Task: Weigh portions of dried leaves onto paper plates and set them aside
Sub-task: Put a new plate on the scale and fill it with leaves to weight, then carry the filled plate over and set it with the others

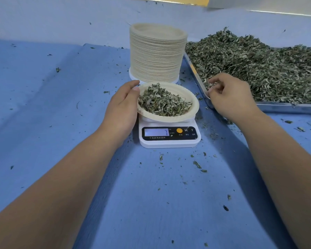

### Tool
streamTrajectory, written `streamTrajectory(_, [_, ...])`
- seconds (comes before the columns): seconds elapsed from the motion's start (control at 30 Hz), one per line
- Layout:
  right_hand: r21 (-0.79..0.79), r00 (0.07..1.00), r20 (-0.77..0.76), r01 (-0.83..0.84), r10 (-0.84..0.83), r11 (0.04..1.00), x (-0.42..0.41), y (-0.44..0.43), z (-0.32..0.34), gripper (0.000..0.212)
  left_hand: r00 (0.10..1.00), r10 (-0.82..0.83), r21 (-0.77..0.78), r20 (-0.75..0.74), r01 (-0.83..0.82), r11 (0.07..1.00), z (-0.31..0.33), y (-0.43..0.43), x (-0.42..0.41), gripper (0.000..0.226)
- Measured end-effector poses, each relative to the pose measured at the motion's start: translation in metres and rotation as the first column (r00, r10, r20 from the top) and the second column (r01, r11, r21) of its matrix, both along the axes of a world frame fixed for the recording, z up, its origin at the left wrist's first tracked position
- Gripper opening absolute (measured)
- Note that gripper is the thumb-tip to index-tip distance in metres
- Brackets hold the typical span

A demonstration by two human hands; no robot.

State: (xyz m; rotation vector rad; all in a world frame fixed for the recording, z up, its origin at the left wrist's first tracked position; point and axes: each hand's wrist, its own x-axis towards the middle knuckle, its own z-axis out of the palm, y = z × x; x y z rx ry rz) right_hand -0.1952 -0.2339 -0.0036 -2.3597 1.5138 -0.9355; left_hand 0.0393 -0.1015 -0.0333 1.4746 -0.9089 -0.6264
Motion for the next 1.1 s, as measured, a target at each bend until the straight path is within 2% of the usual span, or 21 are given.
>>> streamTrajectory(0.07, [-0.023,0.999,-0.039,0.010,-0.011,1.000,0.000,0.003,0.002,0.028,1.000,-0.004,0.000,0.000,0.004,1.000,0.000,0.000,0.000,0.036])
streamTrajectory(0.17, [-0.222,0.979,-0.193,0.020,-0.064,0.975,0.003,0.016,0.013,0.033,1.000,-0.016,0.010,0.002,0.016,1.000,-0.001,0.000,0.001,0.041])
streamTrajectory(0.23, [-0.288,0.977,-0.214,-0.045,-0.018,0.957,0.011,0.029,0.020,0.031,1.000,-0.001,0.024,0.013,0.001,1.000,-0.002,-0.001,0.002,0.044])
streamTrajectory(0.3, [-0.263,0.965,-0.259,-0.109,0.038,0.959,0.022,0.041,0.021,0.033,1.000,0.010,0.036,0.013,-0.011,0.999,-0.003,-0.001,0.003,0.046])
streamTrajectory(0.43, [-0.117,0.936,-0.340,-0.135,0.088,0.984,0.036,0.053,0.017,0.042,1.000,0.001,0.033,0.014,-0.002,0.999,-0.006,-0.005,0.002,0.048])
streamTrajectory(0.53, [-0.115,0.949,-0.302,-0.126,0.086,0.985,0.040,0.055,0.019,0.042,0.999,0.015,0.047,-0.045,-0.013,0.999,-0.006,-0.008,0.004,0.055])
streamTrajectory(0.63, [-0.081,0.971,-0.180,-0.173,0.156,0.982,0.048,0.064,0.020,0.036,0.976,0.085,0.092,-0.202,-0.067,0.994,0.007,-0.005,0.008,0.060])
streamTrajectory(0.7, [0.032,0.968,-0.064,-0.239,0.241,0.970,0.057,0.075,0.018,0.033,0.945,0.159,0.050,-0.285,-0.151,0.987,0.017,0.002,0.015,0.030])
streamTrajectory(0.77, [0.111,0.955,-0.001,-0.296,0.298,0.949,0.066,0.087,0.014,0.035,0.933,0.210,0.023,-0.294,-0.213,0.977,0.022,0.009,0.025,0.012])
streamTrajectory(0.9, [0.196,0.897,0.011,-0.435,0.442,0.879,0.085,0.113,0.008,0.038,0.915,0.300,0.063,-0.271,-0.294,0.954,0.024,0.039,0.052,0.015])
streamTrajectory(1.0, [0.164,0.829,-0.056,-0.542,0.556,0.825,0.106,0.135,0.008,0.047,0.880,0.382,0.098,-0.282,-0.369,0.924,0.027,0.073,0.077,0.020])
streamTrajectory(1.1, [0.131,0.789,-0.055,-0.603,0.613,0.787,0.135,0.159,0.006,0.042,0.864,0.424,0.103,-0.271,-0.412,0.905,0.030,0.111,0.101,0.025])
